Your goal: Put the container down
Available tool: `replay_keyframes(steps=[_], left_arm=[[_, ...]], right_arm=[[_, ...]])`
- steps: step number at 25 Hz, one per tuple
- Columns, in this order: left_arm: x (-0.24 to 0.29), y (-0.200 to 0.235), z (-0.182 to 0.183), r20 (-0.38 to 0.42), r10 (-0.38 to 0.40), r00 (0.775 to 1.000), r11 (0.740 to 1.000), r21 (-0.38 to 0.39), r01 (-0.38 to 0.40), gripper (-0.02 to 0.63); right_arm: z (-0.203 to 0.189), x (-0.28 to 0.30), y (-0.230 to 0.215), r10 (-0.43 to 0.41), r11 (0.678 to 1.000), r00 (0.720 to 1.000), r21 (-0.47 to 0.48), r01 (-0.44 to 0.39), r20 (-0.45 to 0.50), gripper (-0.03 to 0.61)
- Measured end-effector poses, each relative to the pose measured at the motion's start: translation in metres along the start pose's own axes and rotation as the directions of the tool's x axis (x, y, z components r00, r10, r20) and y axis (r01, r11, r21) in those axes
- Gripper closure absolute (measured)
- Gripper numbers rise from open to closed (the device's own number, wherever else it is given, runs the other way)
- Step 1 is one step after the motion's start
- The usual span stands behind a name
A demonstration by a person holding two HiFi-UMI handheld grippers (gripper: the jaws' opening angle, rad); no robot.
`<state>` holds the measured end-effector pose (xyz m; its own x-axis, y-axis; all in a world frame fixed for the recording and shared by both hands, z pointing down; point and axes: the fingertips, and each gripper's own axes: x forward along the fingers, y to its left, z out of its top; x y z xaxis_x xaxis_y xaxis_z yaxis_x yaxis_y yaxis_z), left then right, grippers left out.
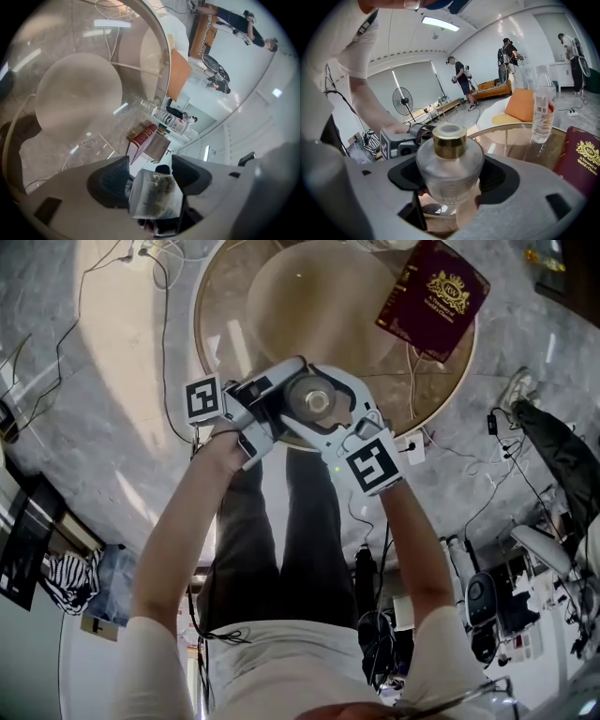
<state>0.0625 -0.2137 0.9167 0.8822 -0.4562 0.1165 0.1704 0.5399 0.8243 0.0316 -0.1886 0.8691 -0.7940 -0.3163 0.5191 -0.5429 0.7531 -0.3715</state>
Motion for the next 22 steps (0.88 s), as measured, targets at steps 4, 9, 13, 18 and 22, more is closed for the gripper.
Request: replay_keyframes(steps=[4,9,13,18,22], left_arm=[[-0.007,0.001,0.016,0.044,-0.011,0.999,1.0,-0.002,0.011,0.345],[-0.014,0.003,0.017,0.039,-0.014,0.999,1.0,0.009,0.014,0.345],[-0.019,0.007,0.02,0.051,-0.012,0.999,1.0,0.006,0.012,0.345],[-0.02,0.016,0.025,0.066,0.006,0.998,1.0,0.012,-0.006,0.345],[-0.025,0.018,0.028,0.076,0.0,0.997,1.0,0.007,0.0,0.345]], right_arm=[[-0.005,0.006,-0.013,-0.021,1.0,1.0,0.01,0.021,-0.008,0.242],[-0.011,0.014,-0.029,-0.06,0.998,0.998,-0.023,0.06,-0.001,0.242],[-0.02,0.021,-0.039,-0.091,0.996,0.996,-0.022,0.091,-0.012,0.242],[-0.029,0.028,-0.048,-0.113,0.994,0.994,-0.002,0.113,-0.011,0.242],[-0.033,0.029,-0.056,-0.147,0.989,0.989,0.008,0.147,-0.005,0.242]])
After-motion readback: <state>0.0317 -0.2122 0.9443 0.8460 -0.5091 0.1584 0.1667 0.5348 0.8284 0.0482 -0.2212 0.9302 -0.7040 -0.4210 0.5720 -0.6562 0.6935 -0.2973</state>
